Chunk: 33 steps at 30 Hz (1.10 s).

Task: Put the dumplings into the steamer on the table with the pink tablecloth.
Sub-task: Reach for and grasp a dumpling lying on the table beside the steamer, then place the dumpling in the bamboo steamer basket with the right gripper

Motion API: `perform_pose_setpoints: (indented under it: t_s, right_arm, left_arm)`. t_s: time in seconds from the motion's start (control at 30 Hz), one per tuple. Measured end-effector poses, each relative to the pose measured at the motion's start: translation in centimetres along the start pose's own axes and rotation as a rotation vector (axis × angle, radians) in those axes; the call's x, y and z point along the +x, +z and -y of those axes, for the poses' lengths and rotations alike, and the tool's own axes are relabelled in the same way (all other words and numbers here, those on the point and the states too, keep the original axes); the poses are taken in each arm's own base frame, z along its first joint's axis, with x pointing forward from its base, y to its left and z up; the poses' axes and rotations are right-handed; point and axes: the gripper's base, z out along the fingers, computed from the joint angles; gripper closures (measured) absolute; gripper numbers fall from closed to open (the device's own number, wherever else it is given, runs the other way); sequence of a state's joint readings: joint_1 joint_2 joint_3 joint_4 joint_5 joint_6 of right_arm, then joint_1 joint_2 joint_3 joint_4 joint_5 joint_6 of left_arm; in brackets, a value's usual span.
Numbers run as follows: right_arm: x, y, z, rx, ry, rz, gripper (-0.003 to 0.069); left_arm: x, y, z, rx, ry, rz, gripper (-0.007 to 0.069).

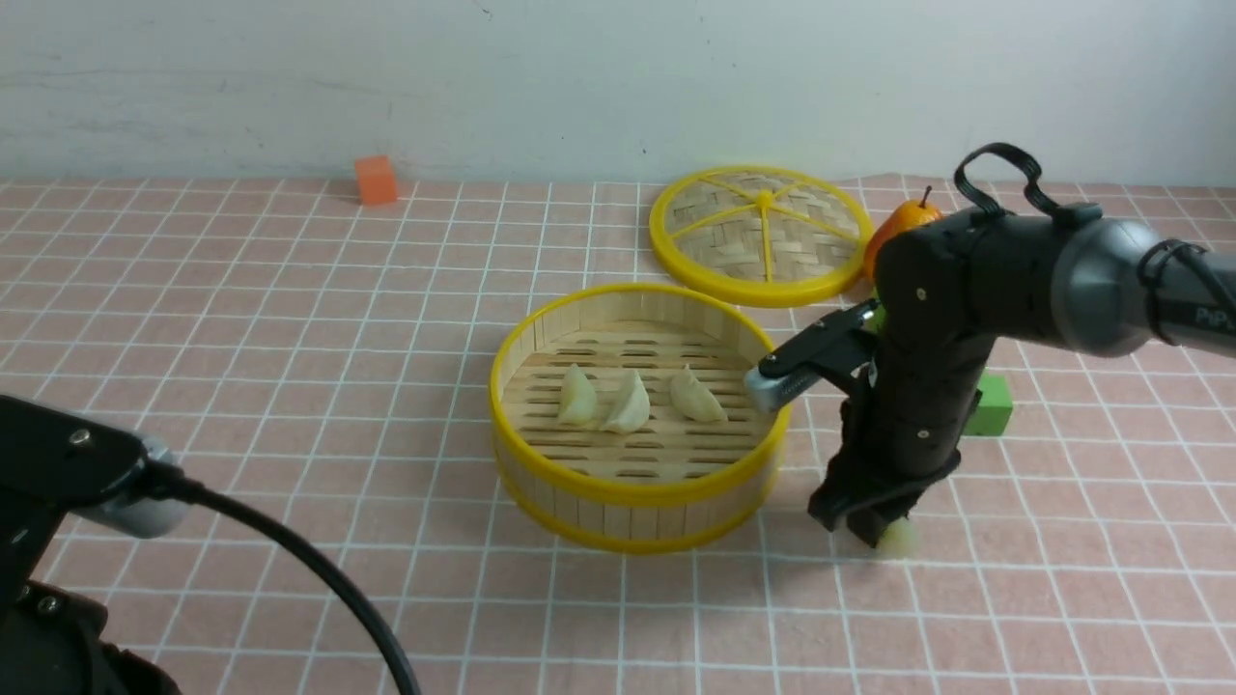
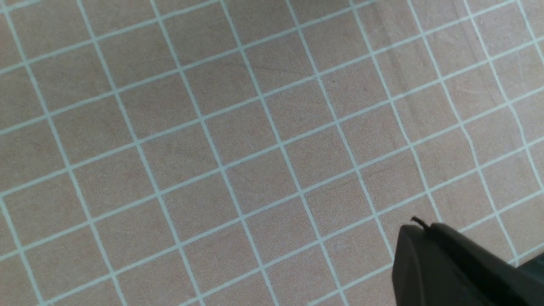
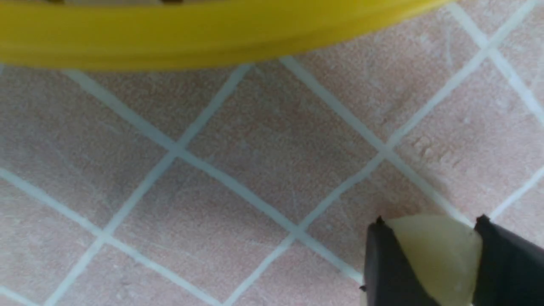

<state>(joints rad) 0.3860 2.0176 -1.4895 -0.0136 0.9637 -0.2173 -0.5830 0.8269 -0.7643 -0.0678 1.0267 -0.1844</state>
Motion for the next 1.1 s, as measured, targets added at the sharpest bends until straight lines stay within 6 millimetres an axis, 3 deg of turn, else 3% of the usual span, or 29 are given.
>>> perform_pose_setpoints:
  t_s: [0.03,0.17,0.2,0.27,0.4,0.6,0.77,0.93,1.07,1.1]
  right_arm:
    - [-0.1,-0.2,0.0,0.000,-0.001,0.003,0.0410]
    - [-3.0,-6.0,-2.4,-0.020,-0.035,0.185,0.0410]
    - [-3.0,-6.0,-2.4,-0.022,-0.034,0.187,0.0410]
    - [-4.9,-8.4,-4.6,-0.042,-0.072,0.306,0.0410]
    - [-6.7,-8.3,-6.9,-0.060,-0.111,0.388,0.0410]
    - [-7.7,-2.8,-8.0,-0.081,-0.125,0.288,0.0410]
    - [-7.7,-0.6,-8.0,-0.081,-0.127,0.244,0.0379]
    - [-7.7,-2.1,-8.0,-0.090,-0.124,0.236,0.0246]
    - [-7.5,-5.4,-7.9,-0.097,-0.097,0.256,0.0222]
    - [-7.1,-8.2,-7.8,-0.095,-0.088,0.298,0.0243]
  left_arm:
    - [0.0,0.0,0.0,0.000,0.000,0.000,0.0638]
    - [0.0,0.0,0.0,0.000,0.000,0.000,0.0634]
    - [0.0,0.0,0.0,0.000,0.000,0.000,0.0634]
    - [0.0,0.0,0.0,0.000,0.000,0.001,0.0631]
    - [0.0,0.0,0.0,0.000,0.000,0.001,0.0629]
    - [0.0,-0.2,0.0,0.004,0.001,0.019,0.0629]
    - [0.4,-0.6,-0.1,0.014,0.002,0.071,0.0626]
    - [1.9,-0.6,-0.4,0.030,0.002,0.151,0.0624]
    - [3.7,-0.7,-0.8,0.047,0.004,0.240,0.0622]
    - [4.9,-0.9,-1.1,0.062,0.005,0.311,0.0620]
